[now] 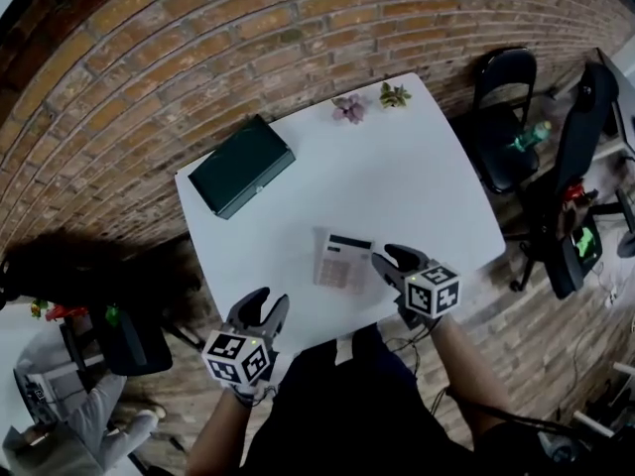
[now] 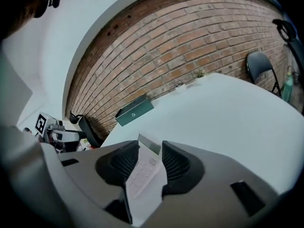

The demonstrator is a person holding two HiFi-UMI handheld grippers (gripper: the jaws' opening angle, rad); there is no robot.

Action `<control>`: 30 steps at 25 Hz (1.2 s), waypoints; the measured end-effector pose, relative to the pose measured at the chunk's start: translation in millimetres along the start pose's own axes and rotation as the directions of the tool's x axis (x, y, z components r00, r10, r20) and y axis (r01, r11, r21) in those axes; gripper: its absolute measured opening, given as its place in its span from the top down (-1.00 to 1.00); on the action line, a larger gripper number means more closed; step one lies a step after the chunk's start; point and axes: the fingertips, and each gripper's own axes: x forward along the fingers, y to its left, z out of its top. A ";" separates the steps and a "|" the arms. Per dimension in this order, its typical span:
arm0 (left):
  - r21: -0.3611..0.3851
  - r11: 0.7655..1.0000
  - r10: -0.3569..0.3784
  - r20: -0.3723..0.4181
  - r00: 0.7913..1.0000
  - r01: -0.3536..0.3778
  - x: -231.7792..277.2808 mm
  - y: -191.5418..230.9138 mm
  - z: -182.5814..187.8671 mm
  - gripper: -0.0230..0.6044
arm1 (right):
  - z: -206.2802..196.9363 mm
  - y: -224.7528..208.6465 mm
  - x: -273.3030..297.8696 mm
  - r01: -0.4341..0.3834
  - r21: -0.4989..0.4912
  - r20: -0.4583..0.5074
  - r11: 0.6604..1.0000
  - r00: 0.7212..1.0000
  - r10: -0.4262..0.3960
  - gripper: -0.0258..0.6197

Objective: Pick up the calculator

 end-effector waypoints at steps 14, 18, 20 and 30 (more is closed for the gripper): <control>-0.113 0.993 0.023 -0.024 0.999 -0.025 14.8 9.1 -14.6 0.38 | -6.1 -11.3 69.5 -0.145 0.024 -0.177 0.989 0.973 0.147 0.31; -0.121 0.992 0.024 -0.012 1.000 -0.026 15.1 7.9 -13.4 0.38 | -11.7 -6.4 82.0 -0.171 0.006 -0.240 0.985 0.956 0.167 0.31; -0.123 0.992 0.026 -0.008 1.000 -0.027 14.4 8.0 -12.9 0.38 | -10.9 -2.2 86.5 -0.179 -0.007 -0.264 0.984 0.949 0.171 0.32; -0.137 0.990 0.033 0.015 0.999 -0.030 2.6 6.3 -14.5 0.38 | -13.1 10.3 88.5 -0.211 -0.014 -0.323 0.977 0.926 0.195 0.52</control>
